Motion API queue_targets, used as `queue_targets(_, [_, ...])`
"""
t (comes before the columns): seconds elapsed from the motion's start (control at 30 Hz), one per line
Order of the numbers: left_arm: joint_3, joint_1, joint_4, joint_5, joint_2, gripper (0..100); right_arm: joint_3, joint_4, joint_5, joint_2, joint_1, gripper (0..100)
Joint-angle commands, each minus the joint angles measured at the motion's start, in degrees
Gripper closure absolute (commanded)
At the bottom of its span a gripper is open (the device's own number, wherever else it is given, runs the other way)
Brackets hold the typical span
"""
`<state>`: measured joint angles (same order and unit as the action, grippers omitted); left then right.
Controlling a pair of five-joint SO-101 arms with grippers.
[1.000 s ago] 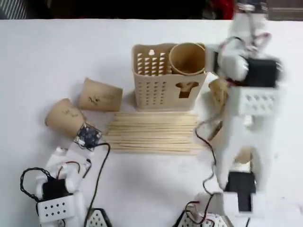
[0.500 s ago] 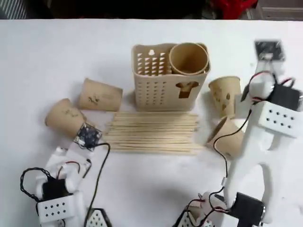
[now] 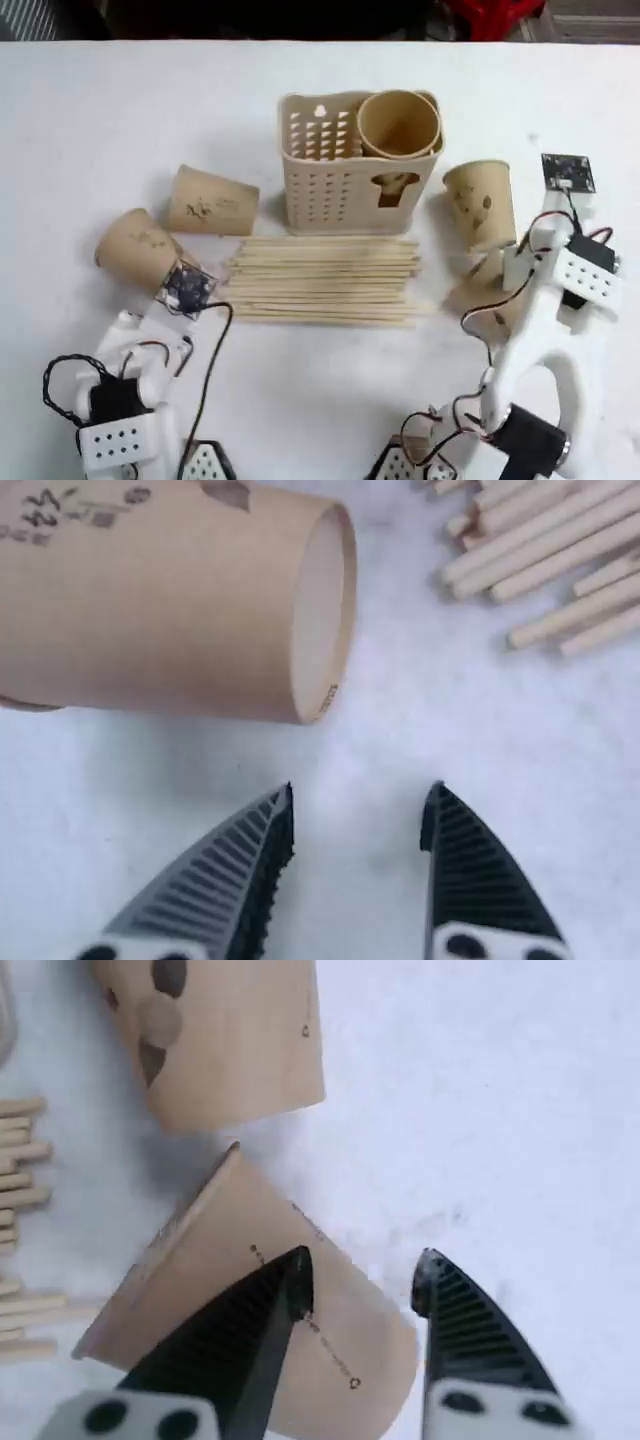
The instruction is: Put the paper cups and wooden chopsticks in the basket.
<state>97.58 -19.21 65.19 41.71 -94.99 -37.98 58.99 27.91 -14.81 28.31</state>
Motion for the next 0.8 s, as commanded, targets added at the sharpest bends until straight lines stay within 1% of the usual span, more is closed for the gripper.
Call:
queue_targets(0.0, [-0.26,-0.40,0.26,0.53,0.13,79,-0.53,-3.03,2.29,2.42,5.14,82.3])
queue_targets(0.1, [-0.26,-0.40,0.26,0.53,0.13,79,-0.18,-6.37,2.55,2.77,8.48,82.2])
queue_targets(0.17, [-0.26,-0.40,0.26,0.53,0.13,79,2.29,-5.67,2.55,2.77,9.98,82.2])
queue_targets(0.27, [-0.26,-0.40,0.26,0.53,0.13,79,8.88,-0.22,2.02,2.77,11.65,82.2])
queue_targets(0.33, [-0.26,-0.40,0.26,0.53,0.13,79,15.47,6.73,0.70,2.77,11.03,82.2])
queue_targets(0.43, [-0.26,-0.40,0.26,0.53,0.13,79,26.73,18.59,-6.33,3.03,7.34,82.2])
queue_targets(0.53, [-0.26,-0.40,0.26,0.53,0.13,79,36.31,31.25,-19.34,3.38,1.01,81.9])
queue_targets(0.6, [-0.26,-0.40,0.26,0.53,0.13,79,40.62,37.85,-27.60,3.38,-4.09,81.7])
queue_targets(0.63, [-0.26,-0.40,0.26,0.53,0.13,79,41.76,39.60,-31.03,3.38,-6.64,81.7])
queue_targets(0.7, [-0.26,-0.40,0.35,0.53,0.13,79,41.49,39.34,-36.75,3.47,-11.30,81.7])
queue_targets(0.77, [-0.26,-0.40,0.44,0.53,0.13,79,40.44,39.16,-39.82,4.26,-14.90,80.3])
